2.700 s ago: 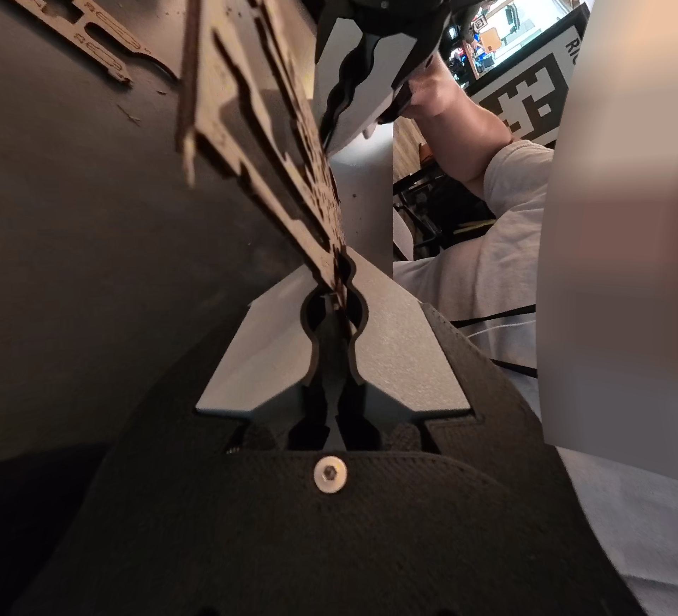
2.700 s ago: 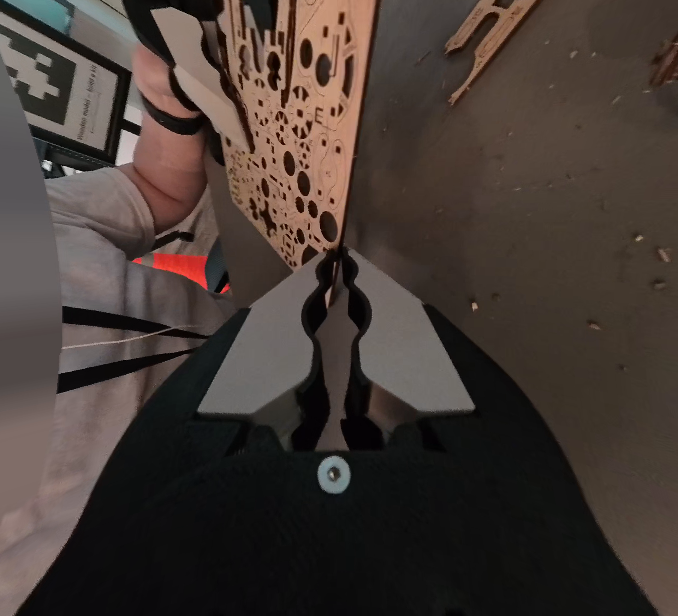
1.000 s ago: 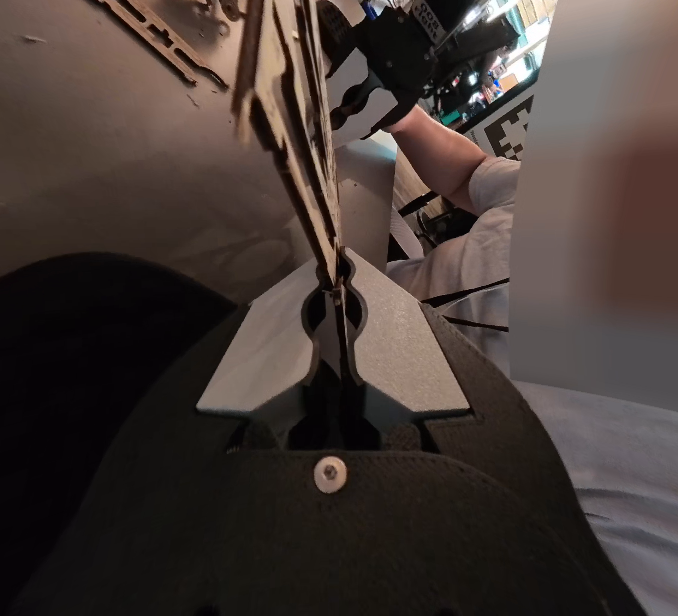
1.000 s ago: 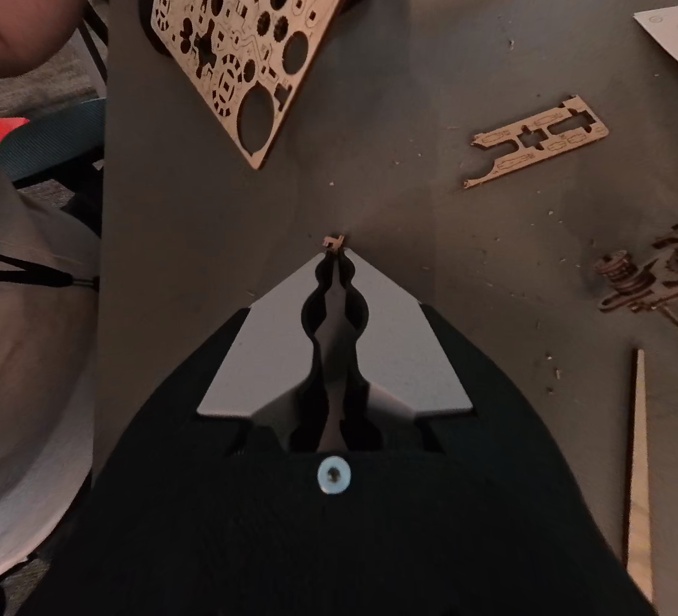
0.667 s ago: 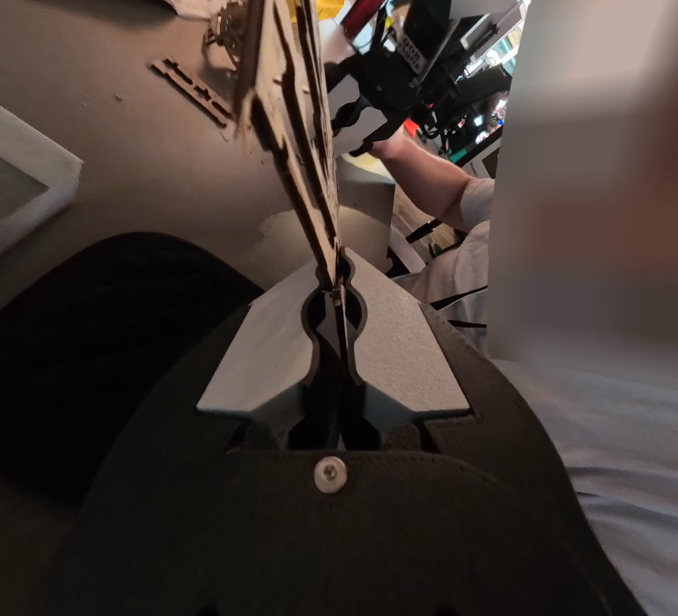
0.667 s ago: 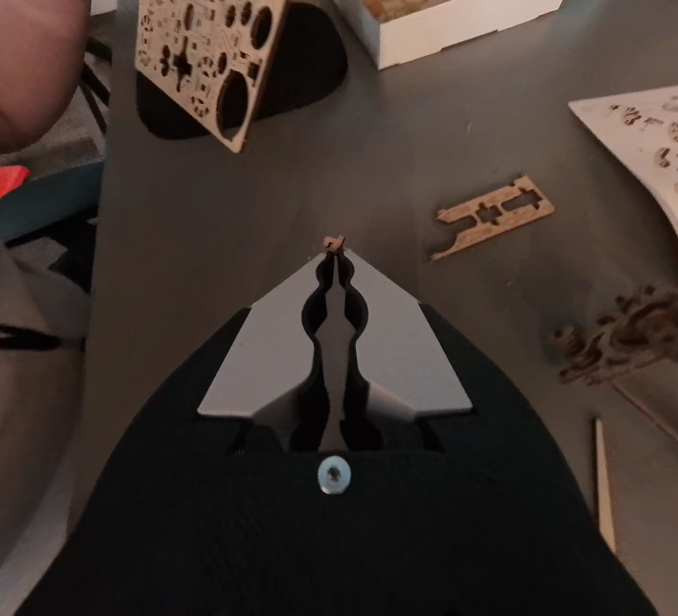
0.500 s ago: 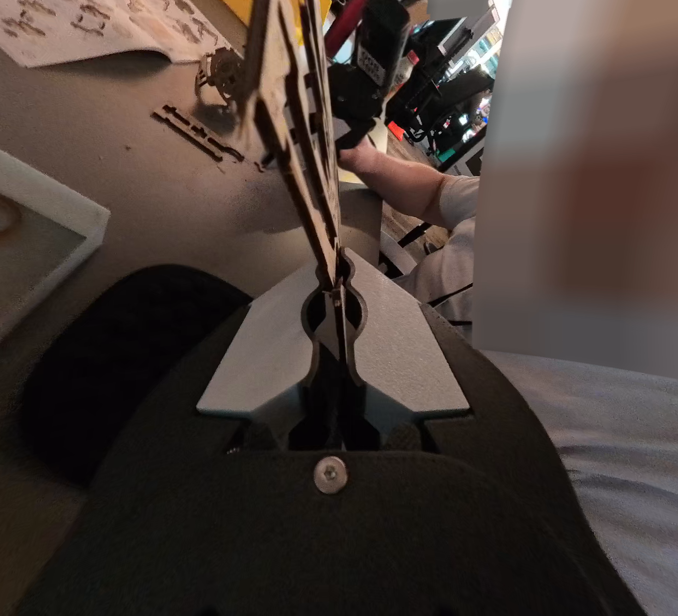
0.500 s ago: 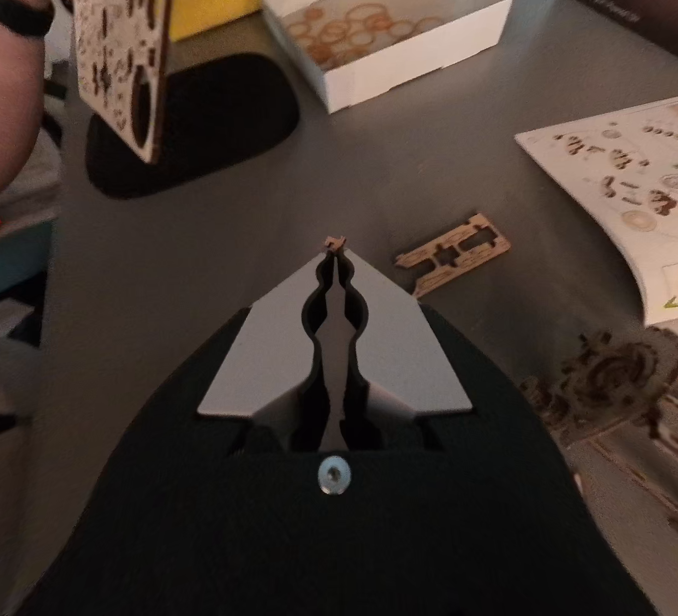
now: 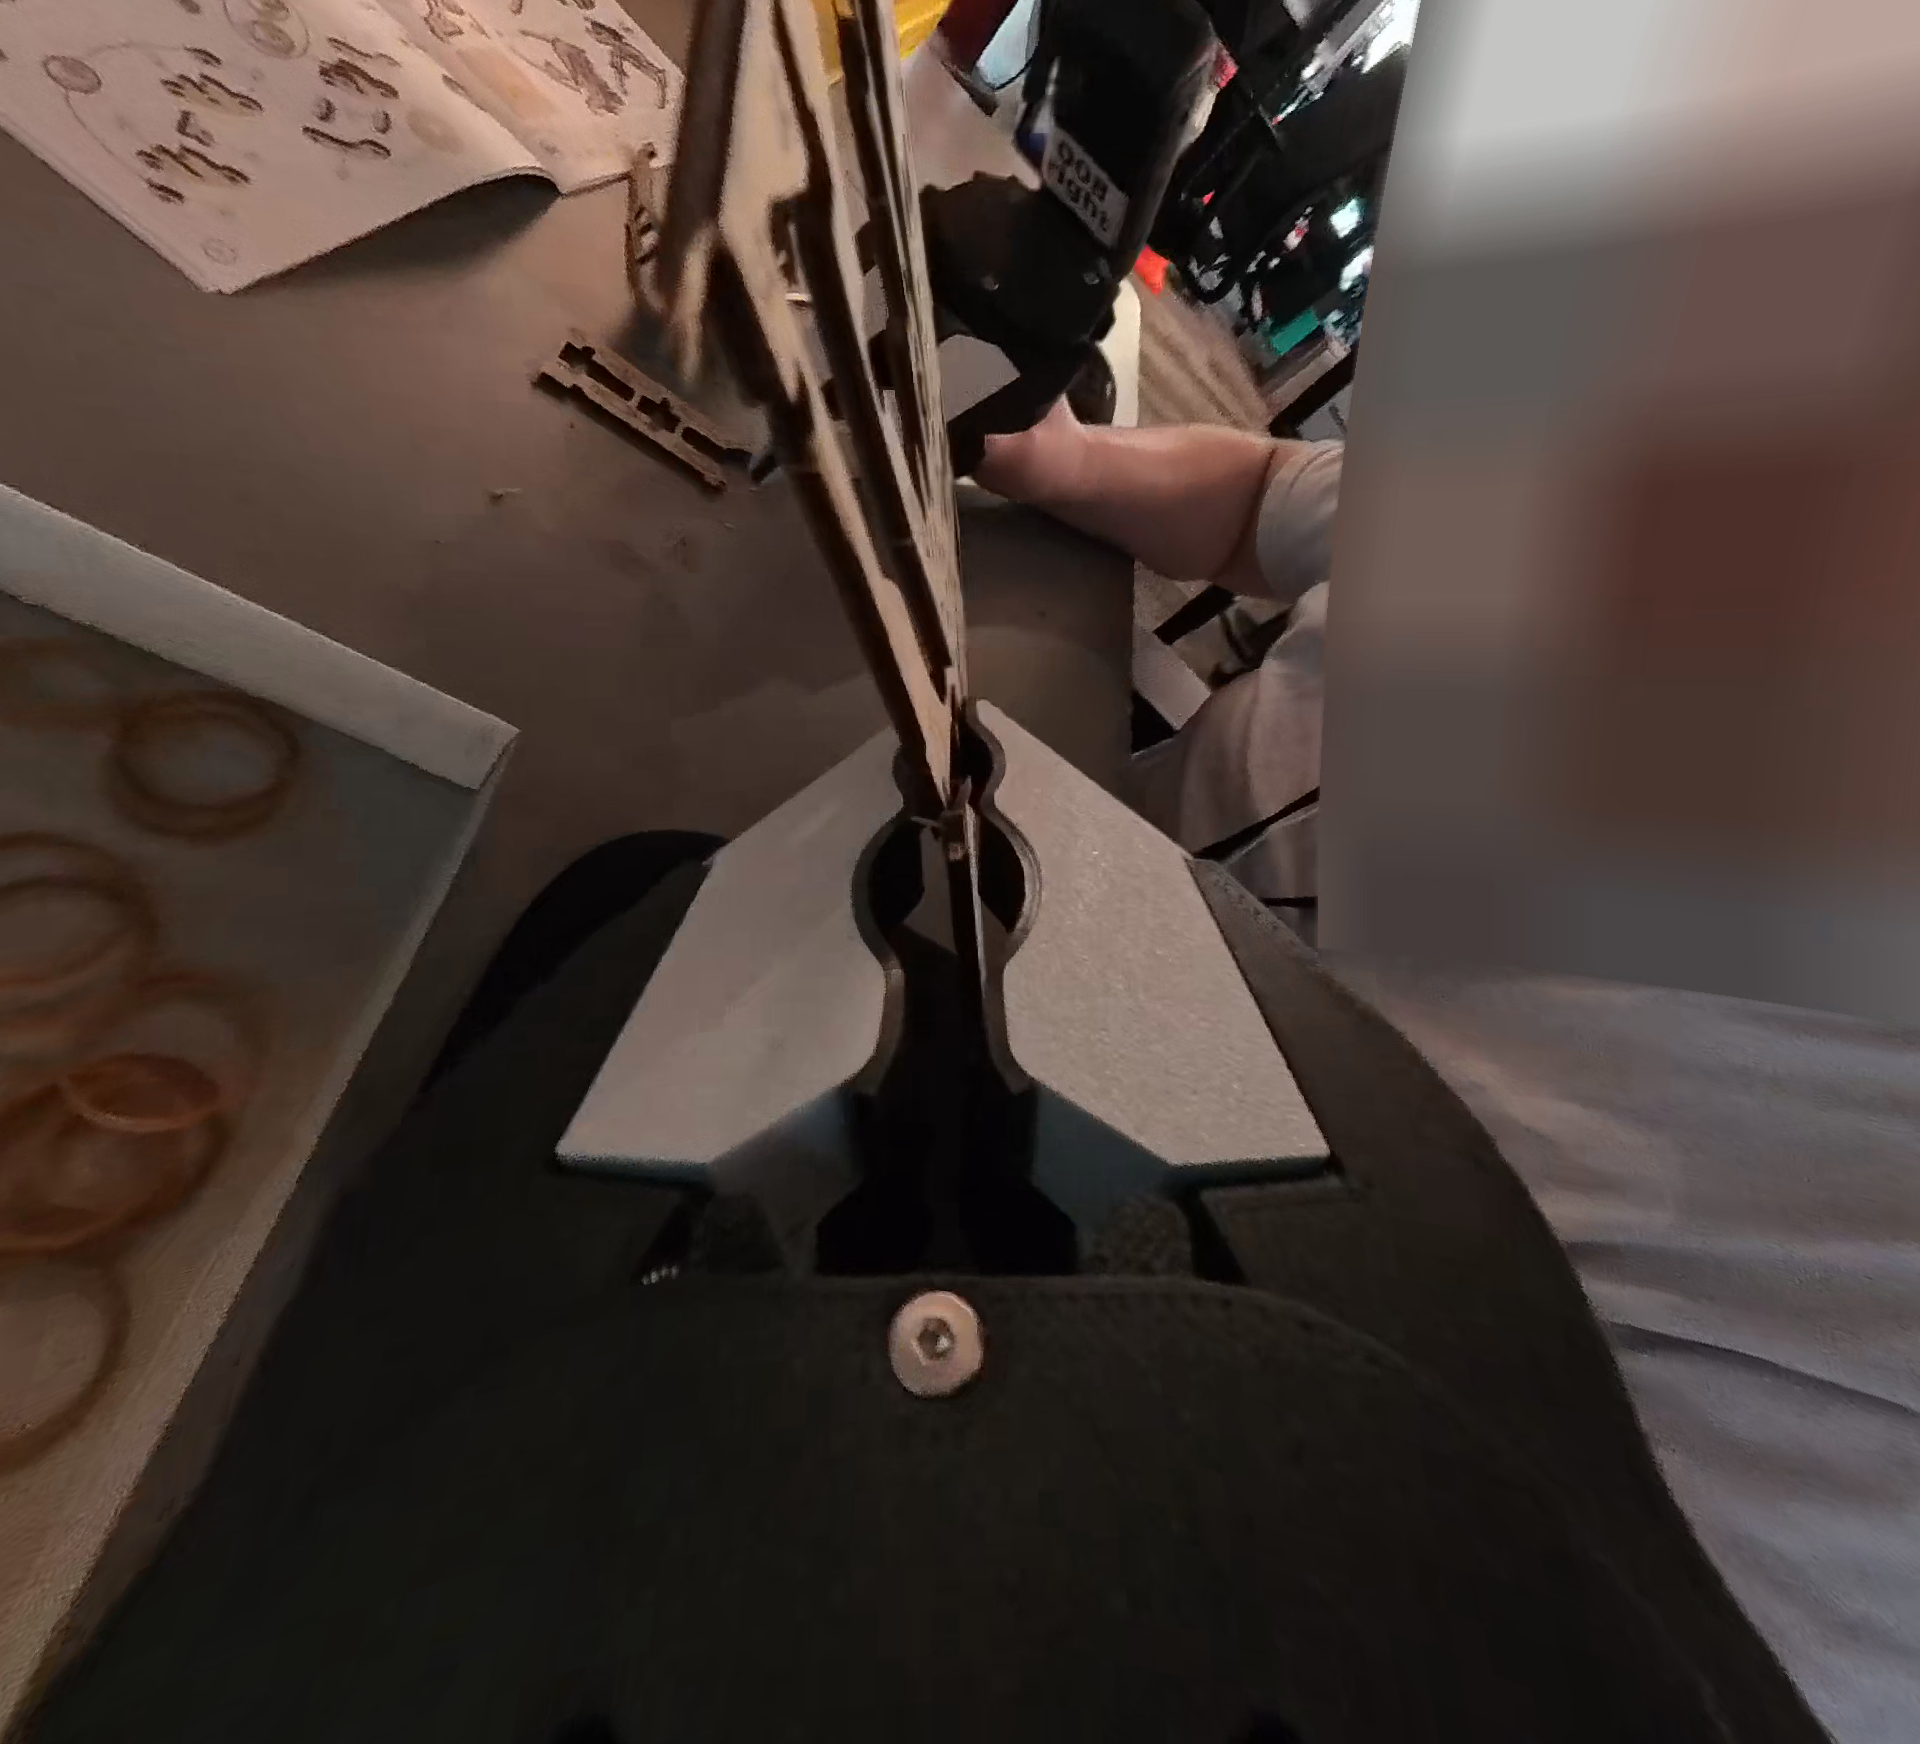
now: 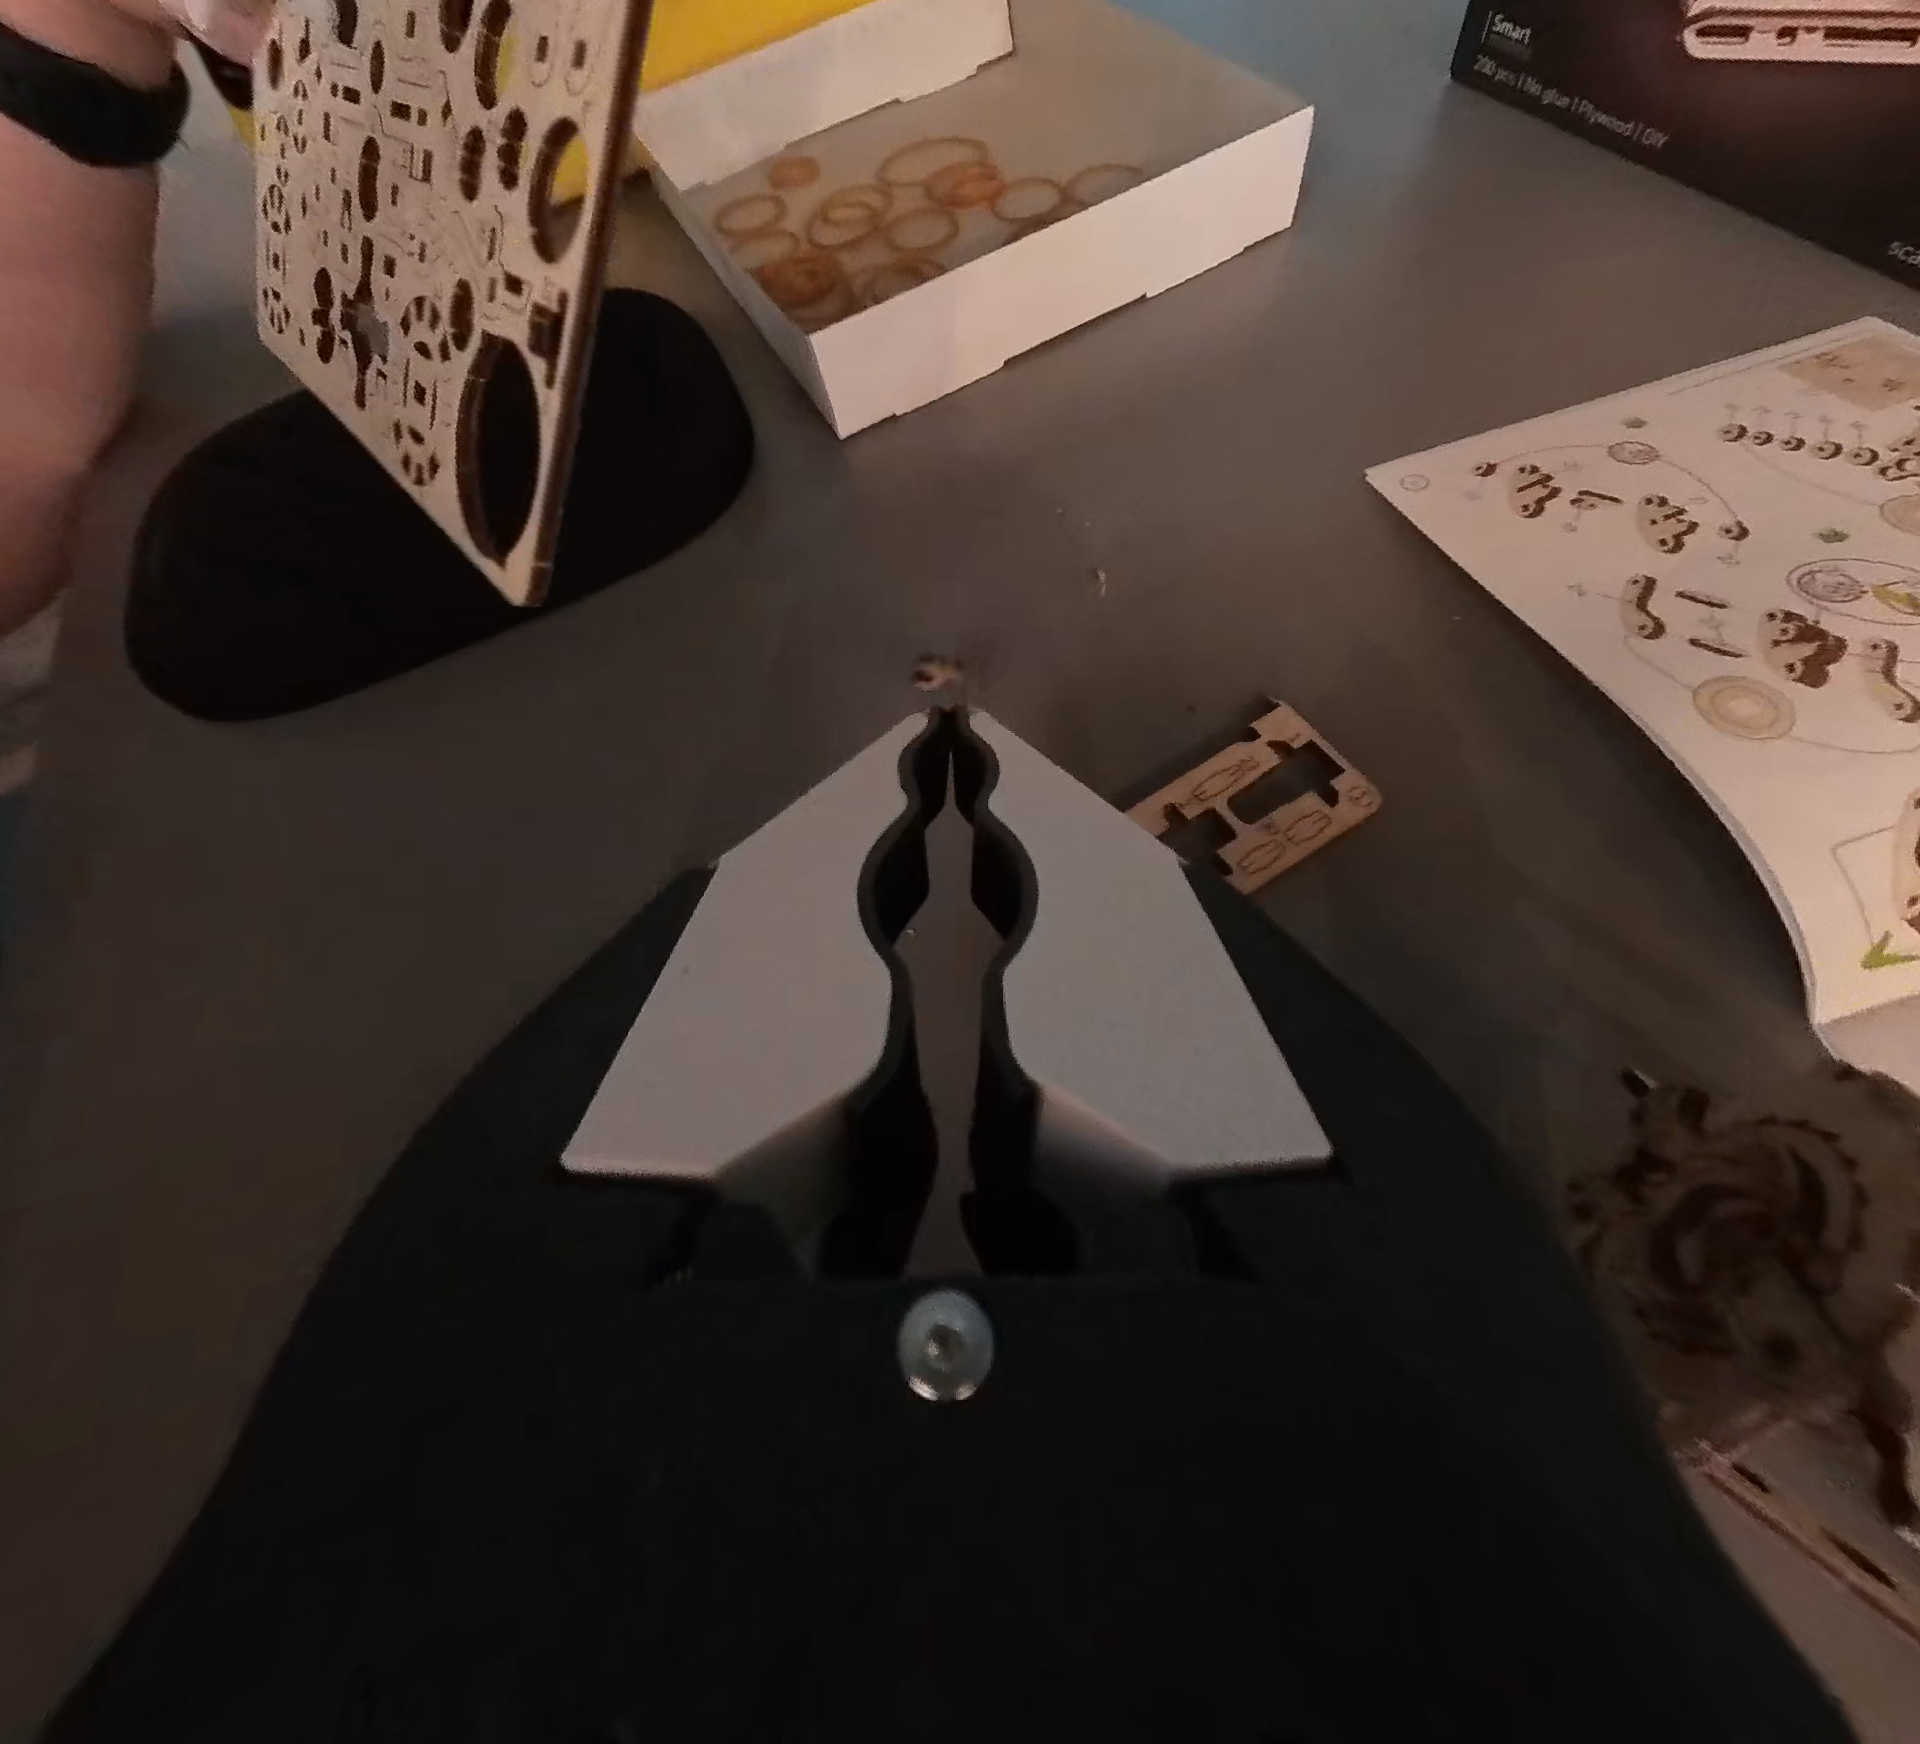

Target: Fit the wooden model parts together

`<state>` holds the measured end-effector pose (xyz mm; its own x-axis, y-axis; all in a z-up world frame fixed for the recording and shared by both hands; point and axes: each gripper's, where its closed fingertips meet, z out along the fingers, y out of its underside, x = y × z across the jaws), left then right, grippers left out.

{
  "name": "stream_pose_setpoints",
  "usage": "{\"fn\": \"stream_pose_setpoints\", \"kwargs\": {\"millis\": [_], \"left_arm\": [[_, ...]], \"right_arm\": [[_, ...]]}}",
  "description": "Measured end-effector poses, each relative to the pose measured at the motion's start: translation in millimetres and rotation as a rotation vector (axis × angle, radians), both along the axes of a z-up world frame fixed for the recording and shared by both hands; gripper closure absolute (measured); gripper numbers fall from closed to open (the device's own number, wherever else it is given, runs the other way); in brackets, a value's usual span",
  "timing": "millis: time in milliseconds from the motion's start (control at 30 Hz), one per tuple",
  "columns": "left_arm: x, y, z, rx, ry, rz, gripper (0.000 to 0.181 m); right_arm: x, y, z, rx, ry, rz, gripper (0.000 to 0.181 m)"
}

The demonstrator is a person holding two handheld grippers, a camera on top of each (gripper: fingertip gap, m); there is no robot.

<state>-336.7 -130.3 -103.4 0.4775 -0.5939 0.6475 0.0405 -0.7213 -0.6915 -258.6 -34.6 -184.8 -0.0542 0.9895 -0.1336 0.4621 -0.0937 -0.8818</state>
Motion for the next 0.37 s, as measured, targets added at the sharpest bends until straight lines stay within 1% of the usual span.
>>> {"fn": "stream_pose_setpoints", "kwargs": {"millis": [67,167,267,333,367], "left_arm": [[-0.1,-0.6,-2.6,-0.003,-0.047,0.012,0.180],[-4.0,-4.1,-2.7,0.009,-0.050,0.038,0.180],[-7.9,-6.1,13.1,0.081,-0.076,0.065,0.180],[-14.5,-1.1,22.7,0.133,-0.099,0.119,0.180],[-18.8,2.3,24.1,0.146,-0.099,0.148,0.180]], "right_arm": [[-1.9,-2.3,-1.5,0.010,-0.008,0.011,0.181],[-3.1,-4.2,-5.2,0.020,-0.033,0.022,0.181],[-3.3,-4.7,-4.4,0.009,-0.028,0.034,0.181],[-4.6,-9.7,-2.6,-0.018,-0.016,0.070,0.180],[-5.5,-11.5,-3.9,-0.031,-0.027,0.079,0.173]]}}
